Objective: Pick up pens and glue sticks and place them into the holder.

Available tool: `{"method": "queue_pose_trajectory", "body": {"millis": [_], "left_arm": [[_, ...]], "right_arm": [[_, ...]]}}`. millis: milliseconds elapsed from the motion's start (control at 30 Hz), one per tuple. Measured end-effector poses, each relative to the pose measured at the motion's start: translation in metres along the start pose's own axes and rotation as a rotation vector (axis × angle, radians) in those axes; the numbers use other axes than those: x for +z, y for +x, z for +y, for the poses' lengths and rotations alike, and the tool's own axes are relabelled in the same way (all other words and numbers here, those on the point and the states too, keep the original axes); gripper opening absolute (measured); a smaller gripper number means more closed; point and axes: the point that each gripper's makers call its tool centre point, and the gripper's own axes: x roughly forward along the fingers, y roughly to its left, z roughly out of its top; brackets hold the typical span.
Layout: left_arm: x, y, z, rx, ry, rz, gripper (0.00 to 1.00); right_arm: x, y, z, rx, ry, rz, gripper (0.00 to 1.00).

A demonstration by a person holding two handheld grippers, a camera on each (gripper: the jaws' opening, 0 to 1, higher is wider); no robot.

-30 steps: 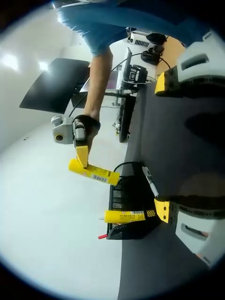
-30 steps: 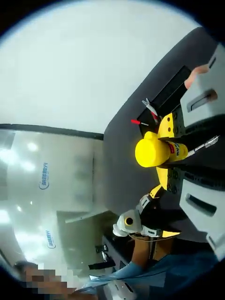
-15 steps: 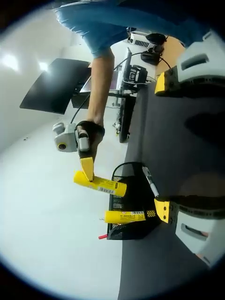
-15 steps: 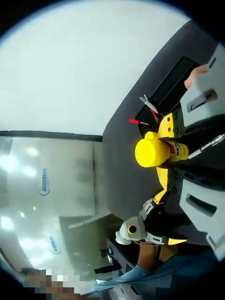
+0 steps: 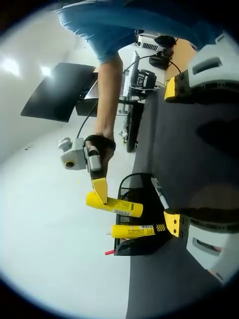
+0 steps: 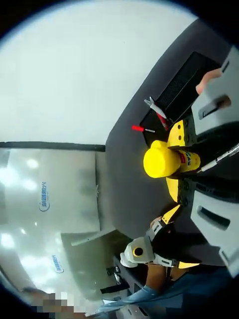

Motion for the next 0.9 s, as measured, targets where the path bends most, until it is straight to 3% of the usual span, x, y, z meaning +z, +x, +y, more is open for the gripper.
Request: {"method": "queue_pose_trajectory", "body": {"millis": [900], "left_arm": [[0.001,-0.004,-0.009,-0.003,0.006,-0.005,0.82]], "right_arm": [[-0.021,0.022,-0.009,0.004,0.025,0.042,0.17]]}}
